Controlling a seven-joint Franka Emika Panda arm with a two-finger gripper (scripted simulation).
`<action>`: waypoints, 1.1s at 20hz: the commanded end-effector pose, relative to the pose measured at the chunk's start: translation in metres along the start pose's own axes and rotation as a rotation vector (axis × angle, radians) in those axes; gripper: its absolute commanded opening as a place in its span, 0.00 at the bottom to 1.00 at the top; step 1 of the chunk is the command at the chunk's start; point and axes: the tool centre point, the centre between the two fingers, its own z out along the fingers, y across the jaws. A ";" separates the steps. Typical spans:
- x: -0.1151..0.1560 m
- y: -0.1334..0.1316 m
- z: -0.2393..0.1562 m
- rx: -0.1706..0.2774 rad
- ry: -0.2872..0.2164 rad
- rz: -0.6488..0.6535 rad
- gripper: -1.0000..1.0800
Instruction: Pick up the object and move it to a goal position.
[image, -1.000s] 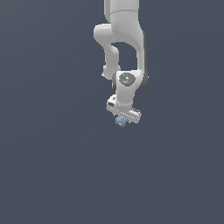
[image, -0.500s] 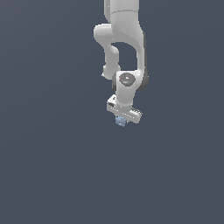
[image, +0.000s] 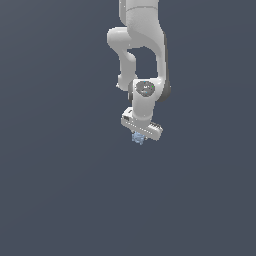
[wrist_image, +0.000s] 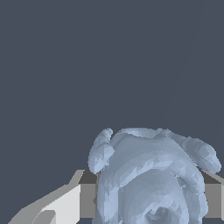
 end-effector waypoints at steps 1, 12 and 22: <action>0.005 -0.001 -0.010 0.001 0.001 0.000 0.00; 0.039 -0.011 -0.091 0.000 0.001 0.001 0.00; 0.081 -0.025 -0.183 0.000 0.001 0.001 0.00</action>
